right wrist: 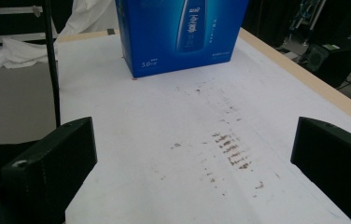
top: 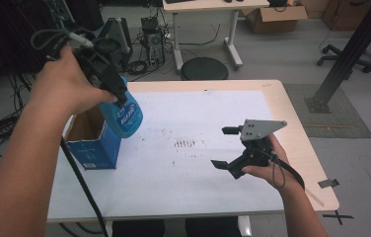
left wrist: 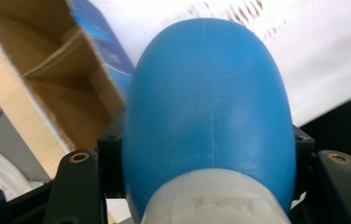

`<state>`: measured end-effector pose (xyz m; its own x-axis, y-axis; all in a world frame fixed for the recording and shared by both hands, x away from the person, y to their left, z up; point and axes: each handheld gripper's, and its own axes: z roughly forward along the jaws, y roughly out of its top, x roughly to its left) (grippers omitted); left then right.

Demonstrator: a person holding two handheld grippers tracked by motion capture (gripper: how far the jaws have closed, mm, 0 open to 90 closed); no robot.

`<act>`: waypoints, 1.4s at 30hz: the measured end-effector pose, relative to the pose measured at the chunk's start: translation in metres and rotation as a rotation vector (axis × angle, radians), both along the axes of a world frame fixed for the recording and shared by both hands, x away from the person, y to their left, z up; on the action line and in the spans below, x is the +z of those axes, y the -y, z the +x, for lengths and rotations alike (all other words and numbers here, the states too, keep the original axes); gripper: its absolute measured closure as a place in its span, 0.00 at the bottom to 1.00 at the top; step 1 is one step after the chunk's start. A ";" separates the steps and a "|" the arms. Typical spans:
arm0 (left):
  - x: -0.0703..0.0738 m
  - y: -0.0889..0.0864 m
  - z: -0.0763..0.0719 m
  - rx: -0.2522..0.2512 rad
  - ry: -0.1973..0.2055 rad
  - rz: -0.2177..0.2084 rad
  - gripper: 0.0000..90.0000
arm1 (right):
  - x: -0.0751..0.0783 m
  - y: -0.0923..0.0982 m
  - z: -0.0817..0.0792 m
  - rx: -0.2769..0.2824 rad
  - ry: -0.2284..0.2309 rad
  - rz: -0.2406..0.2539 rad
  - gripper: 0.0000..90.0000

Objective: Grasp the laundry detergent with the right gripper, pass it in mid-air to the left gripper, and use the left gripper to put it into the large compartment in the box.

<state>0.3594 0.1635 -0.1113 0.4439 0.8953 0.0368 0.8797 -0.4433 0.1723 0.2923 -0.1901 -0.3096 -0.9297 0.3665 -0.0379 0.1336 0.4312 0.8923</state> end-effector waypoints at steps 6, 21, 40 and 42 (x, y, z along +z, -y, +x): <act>0.018 -0.017 0.004 0.088 -0.018 0.024 0.43 | 0.007 0.012 -0.001 -0.018 0.010 -0.012 0.00; 0.048 -0.062 0.017 0.297 -0.033 0.069 0.43 | 0.009 0.027 0.001 -0.041 0.000 -0.034 0.00; 0.033 -0.092 0.043 0.361 -0.110 0.074 0.43 | 0.008 0.031 0.002 -0.063 -0.016 -0.053 0.00; 0.028 -0.092 0.045 0.362 -0.117 0.079 0.43 | 0.007 0.031 0.003 -0.064 -0.018 -0.052 0.01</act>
